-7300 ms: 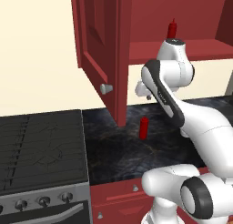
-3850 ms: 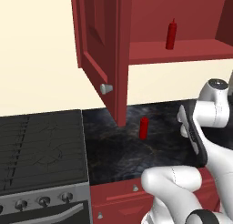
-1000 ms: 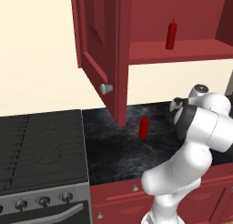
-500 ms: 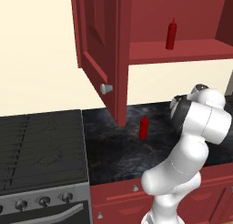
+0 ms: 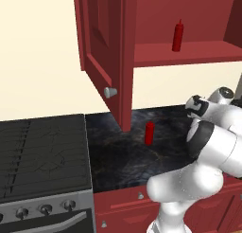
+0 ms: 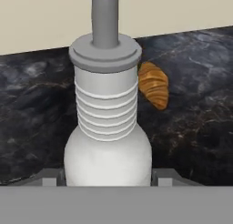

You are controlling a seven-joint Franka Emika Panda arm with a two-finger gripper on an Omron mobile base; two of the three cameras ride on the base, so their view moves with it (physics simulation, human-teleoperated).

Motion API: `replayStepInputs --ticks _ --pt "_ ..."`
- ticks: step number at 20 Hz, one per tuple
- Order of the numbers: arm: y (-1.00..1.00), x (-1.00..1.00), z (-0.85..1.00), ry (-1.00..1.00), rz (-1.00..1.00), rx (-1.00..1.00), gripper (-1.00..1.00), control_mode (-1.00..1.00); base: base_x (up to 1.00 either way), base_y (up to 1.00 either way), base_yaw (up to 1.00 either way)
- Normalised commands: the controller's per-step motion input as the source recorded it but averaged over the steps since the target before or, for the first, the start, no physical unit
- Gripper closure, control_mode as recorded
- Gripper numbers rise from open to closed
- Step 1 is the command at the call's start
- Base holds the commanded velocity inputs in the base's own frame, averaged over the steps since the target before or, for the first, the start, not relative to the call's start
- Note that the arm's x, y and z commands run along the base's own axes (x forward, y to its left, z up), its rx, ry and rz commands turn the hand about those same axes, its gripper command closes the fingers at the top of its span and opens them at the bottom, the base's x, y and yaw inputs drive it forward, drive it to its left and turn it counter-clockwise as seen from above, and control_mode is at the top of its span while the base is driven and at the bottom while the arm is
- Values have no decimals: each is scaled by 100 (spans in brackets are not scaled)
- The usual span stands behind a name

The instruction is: Pick the oil and vinegar bottle and ketchup from the counter and place them in the cabinet.

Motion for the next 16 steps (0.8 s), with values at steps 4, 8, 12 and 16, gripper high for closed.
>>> replayStepInputs --ticks 4,8,12,16 --pt "22 -45 73 -23 7 -1 100 -100 0 0 0" --pt "33 -28 74 -18 5 -1 100 -100 0 0 0" --pt "31 -23 72 -15 4 -1 100 -100 0 0 0" --pt "34 -22 58 -10 1 -1 100 -100 0 0 0"
